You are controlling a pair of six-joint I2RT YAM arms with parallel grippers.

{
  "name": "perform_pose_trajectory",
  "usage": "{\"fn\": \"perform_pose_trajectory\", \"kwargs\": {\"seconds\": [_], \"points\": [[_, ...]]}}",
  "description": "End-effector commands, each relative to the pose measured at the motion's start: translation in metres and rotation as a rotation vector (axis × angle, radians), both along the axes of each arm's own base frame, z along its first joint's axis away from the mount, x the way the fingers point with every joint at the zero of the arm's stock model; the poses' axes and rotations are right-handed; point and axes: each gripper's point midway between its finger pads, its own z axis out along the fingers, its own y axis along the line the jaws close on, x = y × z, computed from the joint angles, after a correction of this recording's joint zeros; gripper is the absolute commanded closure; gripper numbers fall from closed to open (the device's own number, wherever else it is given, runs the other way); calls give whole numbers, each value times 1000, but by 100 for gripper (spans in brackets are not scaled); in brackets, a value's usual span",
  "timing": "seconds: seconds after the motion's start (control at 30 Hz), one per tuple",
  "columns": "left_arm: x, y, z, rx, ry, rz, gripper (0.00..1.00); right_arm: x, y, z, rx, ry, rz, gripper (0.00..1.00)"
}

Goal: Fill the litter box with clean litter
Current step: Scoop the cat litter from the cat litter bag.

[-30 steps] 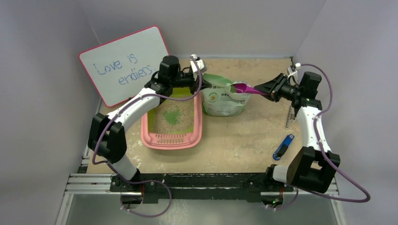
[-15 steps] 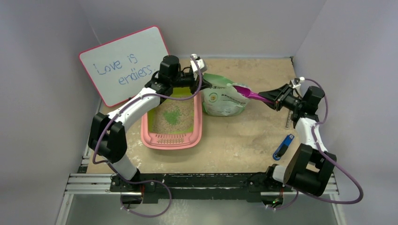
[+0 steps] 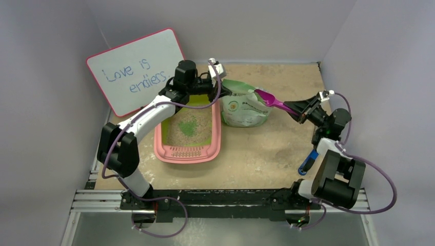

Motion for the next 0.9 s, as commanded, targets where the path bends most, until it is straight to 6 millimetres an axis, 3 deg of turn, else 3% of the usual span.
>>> {"fn": "perform_pose_trajectory", "kwargs": {"seconds": [0.0, 0.2, 0.3, 0.5, 0.63, 0.73, 0.87], "points": [[7, -3, 57, -95, -152, -9, 100, -11, 3, 34, 23, -154, 21, 100], [6, -3, 58, -93, -154, -8, 100, -15, -8, 33, -29, -100, -24, 100], [7, -3, 58, -95, -153, -9, 100, -14, -10, 31, -146, -76, -44, 100], [6, -4, 60, -102, -154, -16, 100, -18, -9, 34, -179, -41, -16, 100], [5, -3, 61, -100, -158, -15, 100, -20, -12, 30, -327, -35, 40, 100], [5, -3, 62, -104, -161, -17, 100, -25, -7, 45, -271, -49, 77, 100], [5, -3, 63, -106, -161, -16, 100, -14, -13, 46, -283, -67, 1, 100]]}}
